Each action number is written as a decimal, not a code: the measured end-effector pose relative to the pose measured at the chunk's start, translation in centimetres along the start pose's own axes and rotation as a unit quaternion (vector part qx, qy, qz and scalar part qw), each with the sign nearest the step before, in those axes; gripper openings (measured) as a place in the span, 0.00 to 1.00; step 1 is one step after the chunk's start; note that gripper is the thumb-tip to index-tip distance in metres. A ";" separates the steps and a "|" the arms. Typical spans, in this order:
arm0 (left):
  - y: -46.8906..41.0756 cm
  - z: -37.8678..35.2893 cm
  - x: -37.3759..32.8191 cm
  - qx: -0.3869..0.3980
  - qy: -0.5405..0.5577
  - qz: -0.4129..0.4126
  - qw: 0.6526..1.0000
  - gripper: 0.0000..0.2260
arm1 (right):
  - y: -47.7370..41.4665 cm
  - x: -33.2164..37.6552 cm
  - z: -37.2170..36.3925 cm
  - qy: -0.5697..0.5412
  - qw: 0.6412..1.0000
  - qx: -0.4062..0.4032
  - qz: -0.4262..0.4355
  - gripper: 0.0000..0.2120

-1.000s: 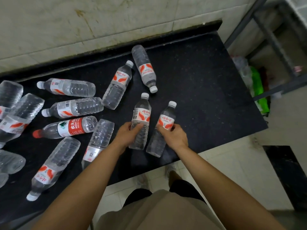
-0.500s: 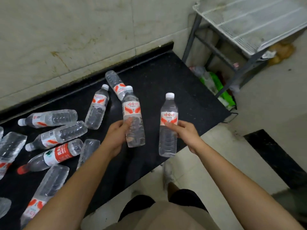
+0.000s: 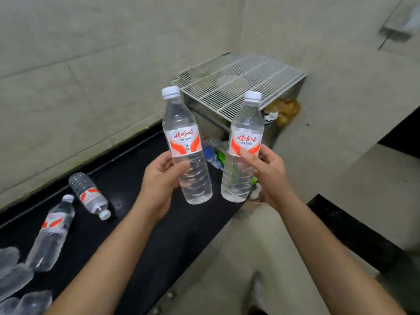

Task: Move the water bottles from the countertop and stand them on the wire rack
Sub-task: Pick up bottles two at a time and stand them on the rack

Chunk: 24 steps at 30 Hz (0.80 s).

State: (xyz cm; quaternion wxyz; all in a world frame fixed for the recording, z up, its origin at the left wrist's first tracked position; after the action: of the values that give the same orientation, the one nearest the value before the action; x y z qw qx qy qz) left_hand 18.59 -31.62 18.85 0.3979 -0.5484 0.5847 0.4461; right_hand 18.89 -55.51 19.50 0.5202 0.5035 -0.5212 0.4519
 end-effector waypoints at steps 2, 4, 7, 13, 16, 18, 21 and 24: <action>-2.2 -4.1 0.6 -0.002 0.009 0.003 1.000 0.16 | -2.3 0.5 3.3 -0.017 1.000 0.013 0.006 0.12; -4.6 -8.2 1.4 -0.006 0.039 0.012 0.999 0.15 | -5.0 1.0 6.9 -0.023 0.999 0.026 0.016 0.16; -7.9 -13.8 2.0 -0.002 0.071 0.017 0.997 0.12 | -9.0 2.0 11.2 -0.025 0.999 0.035 0.023 0.21; -14.8 -21.8 1.5 0.025 0.108 0.030 0.993 0.30 | -17.7 5.0 17.4 -0.090 0.995 0.033 0.031 0.15; -18.1 -23.7 1.0 0.029 0.136 0.045 0.989 0.33 | -21.8 5.9 18.0 -0.099 0.994 0.044 0.035 0.14; -20.6 -24.5 0.3 0.020 0.137 0.031 0.990 0.31 | -24.6 6.6 17.8 -0.087 0.994 0.062 0.037 0.17; -24.8 -25.1 -0.6 -0.003 0.111 -0.021 0.994 0.29 | -28.9 7.9 16.6 -0.053 0.993 0.092 0.060 0.15; -29.0 -25.8 -1.6 -0.033 0.047 -0.069 0.996 0.27 | -33.3 9.0 14.9 0.038 0.985 0.128 0.110 0.19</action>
State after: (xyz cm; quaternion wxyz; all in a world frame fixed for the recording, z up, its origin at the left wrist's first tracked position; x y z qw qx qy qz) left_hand 48.22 -55.86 25.25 0.3819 -0.6206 0.5482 0.4104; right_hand 51.15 -73.63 26.00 0.4182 0.4876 -0.4912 0.5883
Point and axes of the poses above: each hand's wrist, its own y-axis away from the middle knuckle, its own z-axis out of the back of the hand, x = y × z, the point moved 1 cm from there along -y, towards the middle knuckle, and after that the axes turned 4 degrees about y, right-handed, at the moved point
